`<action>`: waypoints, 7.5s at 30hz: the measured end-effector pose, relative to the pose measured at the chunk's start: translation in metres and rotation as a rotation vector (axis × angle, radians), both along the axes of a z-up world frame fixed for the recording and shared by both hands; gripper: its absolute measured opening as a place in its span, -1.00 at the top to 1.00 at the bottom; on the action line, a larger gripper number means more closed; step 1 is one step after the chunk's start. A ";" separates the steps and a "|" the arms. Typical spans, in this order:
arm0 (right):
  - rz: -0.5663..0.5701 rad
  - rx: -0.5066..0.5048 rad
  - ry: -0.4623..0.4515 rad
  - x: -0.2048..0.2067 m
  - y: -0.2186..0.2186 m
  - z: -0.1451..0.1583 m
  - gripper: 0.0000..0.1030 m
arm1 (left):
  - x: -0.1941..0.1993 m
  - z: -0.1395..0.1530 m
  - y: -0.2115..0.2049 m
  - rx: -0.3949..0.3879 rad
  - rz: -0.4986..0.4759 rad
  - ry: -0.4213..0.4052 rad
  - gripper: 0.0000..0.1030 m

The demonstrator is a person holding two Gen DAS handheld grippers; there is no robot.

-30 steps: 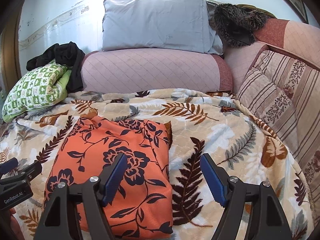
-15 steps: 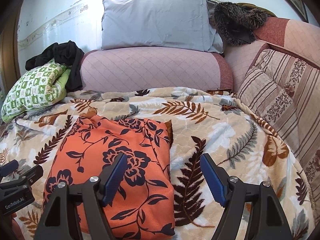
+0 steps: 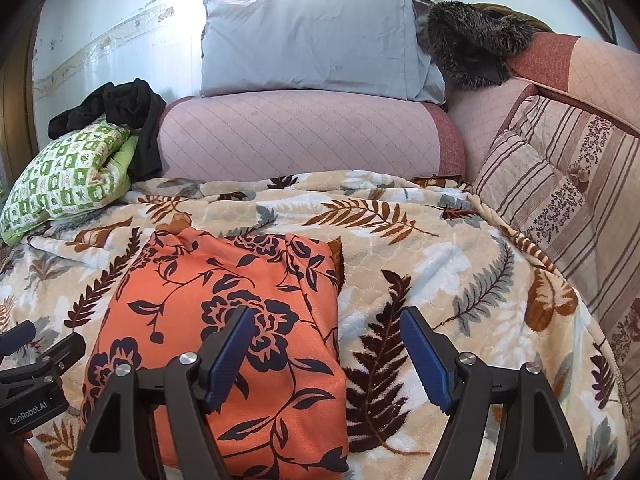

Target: Fold small clothes

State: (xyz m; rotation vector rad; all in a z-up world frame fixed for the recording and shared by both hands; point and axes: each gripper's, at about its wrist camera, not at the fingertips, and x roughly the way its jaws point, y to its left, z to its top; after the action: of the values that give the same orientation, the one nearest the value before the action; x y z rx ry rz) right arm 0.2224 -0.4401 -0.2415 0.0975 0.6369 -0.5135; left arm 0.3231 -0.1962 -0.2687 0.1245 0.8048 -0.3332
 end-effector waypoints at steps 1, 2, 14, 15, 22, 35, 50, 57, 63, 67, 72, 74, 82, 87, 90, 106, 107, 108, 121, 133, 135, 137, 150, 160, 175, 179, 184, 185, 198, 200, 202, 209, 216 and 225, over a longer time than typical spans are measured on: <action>0.000 0.001 0.000 0.000 0.000 0.000 -0.53 | 0.000 0.000 0.000 0.001 -0.003 0.001 -0.82; 0.001 0.001 -0.001 0.000 0.000 0.000 -0.53 | -0.001 0.000 -0.001 0.001 -0.004 0.001 -0.82; 0.005 0.001 0.005 0.005 0.004 -0.002 -0.53 | -0.001 0.000 -0.001 0.010 -0.010 -0.006 -0.82; 0.007 0.001 0.006 0.005 0.005 -0.002 -0.53 | -0.001 0.000 -0.001 0.014 -0.010 -0.006 -0.82; 0.054 0.074 -0.031 0.008 0.009 -0.003 -0.17 | 0.011 -0.013 0.006 0.134 0.057 0.029 -0.82; 0.119 0.222 0.088 0.038 0.014 -0.031 0.31 | 0.017 -0.025 0.018 0.165 0.043 0.090 -0.82; 0.088 0.278 0.069 0.049 0.009 -0.026 0.29 | 0.012 -0.018 0.020 0.185 0.013 0.045 -0.82; 0.128 0.256 0.042 0.042 0.021 -0.015 0.28 | 0.012 -0.009 0.021 0.149 0.029 0.023 -0.82; 0.115 0.263 0.051 0.035 0.014 -0.016 0.28 | 0.011 -0.005 0.020 0.131 0.035 0.011 -0.82; 0.101 0.266 0.054 0.030 0.007 -0.017 0.28 | 0.011 -0.007 0.017 0.127 0.037 0.016 -0.82; 0.089 0.257 0.060 0.025 -0.001 -0.017 0.28 | 0.009 -0.007 0.011 0.130 0.030 0.013 -0.82; 0.084 0.263 0.056 0.023 -0.004 -0.017 0.28 | 0.009 -0.007 0.008 0.129 0.027 0.010 -0.82; 0.056 0.287 0.023 0.016 -0.024 -0.013 0.28 | 0.010 -0.007 0.004 0.131 0.028 0.000 -0.82; 0.052 0.287 0.023 0.015 -0.029 -0.014 0.28 | 0.012 -0.007 0.003 0.127 0.033 0.003 -0.82; 0.059 0.289 0.022 0.015 -0.029 -0.014 0.28 | 0.011 -0.008 0.001 0.129 0.031 0.004 -0.82; 0.070 0.367 -0.042 0.014 -0.036 -0.012 -0.38 | 0.015 -0.003 0.009 0.088 0.025 0.009 -0.83; 0.078 0.365 -0.070 0.015 -0.038 -0.008 -0.38 | 0.016 -0.003 0.010 0.092 0.029 0.006 -0.83; 0.095 0.375 -0.076 0.020 -0.039 -0.006 -0.38 | 0.017 -0.004 0.011 0.102 0.031 0.007 -0.83; 0.122 0.423 0.069 0.070 -0.028 -0.028 0.47 | 0.025 -0.023 0.016 0.164 0.024 0.092 -0.83; 0.055 0.471 0.203 0.162 -0.040 -0.017 0.41 | 0.028 -0.025 0.016 0.164 -0.018 0.127 -0.83; 0.149 0.443 0.203 0.168 -0.014 -0.004 0.41 | 0.026 -0.024 0.017 0.157 -0.021 0.127 -0.83; 0.217 0.450 0.212 0.177 0.011 -0.004 0.41 | 0.024 -0.023 0.018 0.157 -0.025 0.121 -0.83; 0.270 0.422 0.206 0.144 0.036 -0.016 0.42 | 0.026 -0.003 0.029 0.090 0.009 0.072 -0.83; 0.118 0.420 0.136 0.022 0.007 -0.011 0.42 | 0.017 0.005 0.024 0.073 0.009 0.030 -0.83; 0.104 0.518 0.036 0.007 -0.026 -0.030 0.41 | 0.013 -0.009 -0.001 0.116 -0.018 0.021 -0.83; 0.092 0.513 -0.042 0.000 -0.033 -0.020 0.41 | 0.011 -0.008 -0.005 0.115 -0.023 0.016 -0.83; 0.086 0.497 -0.060 0.002 -0.036 -0.020 -0.25 | 0.010 -0.007 -0.008 0.109 -0.031 0.008 -0.83; 0.084 0.501 -0.078 0.001 -0.037 -0.019 -0.41 | 0.009 -0.006 -0.008 0.106 -0.032 0.009 -0.83; 0.103 0.491 -0.058 0.005 -0.031 -0.022 -0.41 | 0.008 -0.006 -0.011 0.099 -0.040 0.004 -0.83; 0.105 0.495 -0.054 0.006 -0.031 -0.023 -0.41 | 0.008 -0.006 -0.012 0.099 -0.041 0.004 -0.83; 0.103 0.496 -0.048 0.007 -0.031 -0.025 -0.41 | 0.008 -0.006 -0.012 0.098 -0.043 0.005 -0.83; 0.091 0.506 -0.043 0.007 -0.033 -0.028 -0.41 | 0.007 -0.006 -0.013 0.093 -0.041 0.005 -0.83; 0.087 0.506 -0.046 0.007 -0.033 -0.027 -0.41 | 0.007 -0.006 -0.014 0.094 -0.042 0.007 -0.83; 0.089 0.506 -0.043 0.008 -0.032 -0.028 -0.41 | 0.007 -0.007 -0.015 0.089 -0.042 0.012 -0.83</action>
State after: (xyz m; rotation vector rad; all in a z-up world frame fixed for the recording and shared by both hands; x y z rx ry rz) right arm 0.2306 -0.4726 -0.2694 0.5533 0.7148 -0.2544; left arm 0.3302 -0.2111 -0.2754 0.2231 0.8302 -0.3384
